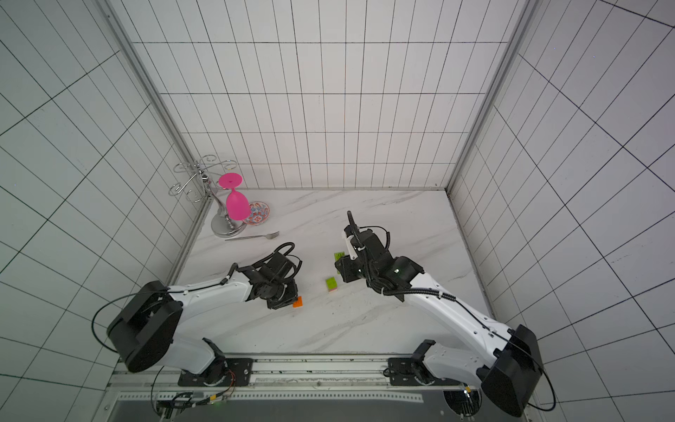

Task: Assemble the letter r with lego
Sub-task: Move the lego brick at the center of the board, then assemble the lego brick with the lego brick.

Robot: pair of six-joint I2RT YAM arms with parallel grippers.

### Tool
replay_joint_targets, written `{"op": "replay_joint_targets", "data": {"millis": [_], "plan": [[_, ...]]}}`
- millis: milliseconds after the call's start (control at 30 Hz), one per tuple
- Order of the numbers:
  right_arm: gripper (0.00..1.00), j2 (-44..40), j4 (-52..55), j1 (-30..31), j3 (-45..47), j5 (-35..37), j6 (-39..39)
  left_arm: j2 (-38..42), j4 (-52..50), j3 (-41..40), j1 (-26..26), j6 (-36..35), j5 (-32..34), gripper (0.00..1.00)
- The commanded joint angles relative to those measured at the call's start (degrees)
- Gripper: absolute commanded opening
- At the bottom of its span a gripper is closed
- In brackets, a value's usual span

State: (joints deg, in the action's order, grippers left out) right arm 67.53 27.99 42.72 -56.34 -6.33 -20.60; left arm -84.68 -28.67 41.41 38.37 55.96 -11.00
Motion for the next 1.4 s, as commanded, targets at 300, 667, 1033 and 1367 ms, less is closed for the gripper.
{"op": "replay_joint_targets", "data": {"millis": [300,667,1033,1367], "plan": [[0.00,8.5,9.3,-0.4,-12.4,-15.4,21.9,10.7,4.1,-2.2,-4.0,-1.9,-2.3,0.41],[0.00,6.9,-7.2,4.0,-5.5,-18.9,48.6,32.0,6.9,-9.6,-22.0,-2.2,-13.3,0.45],[0.00,29.4,26.4,12.8,-25.1,-16.1,69.2,24.9,15.7,-11.6,-40.2,0.4,-37.2,0.46],[0.00,45.0,32.4,14.4,-37.5,-4.5,56.6,21.3,13.5,-9.9,-43.0,-2.1,-36.6,0.46]]}}
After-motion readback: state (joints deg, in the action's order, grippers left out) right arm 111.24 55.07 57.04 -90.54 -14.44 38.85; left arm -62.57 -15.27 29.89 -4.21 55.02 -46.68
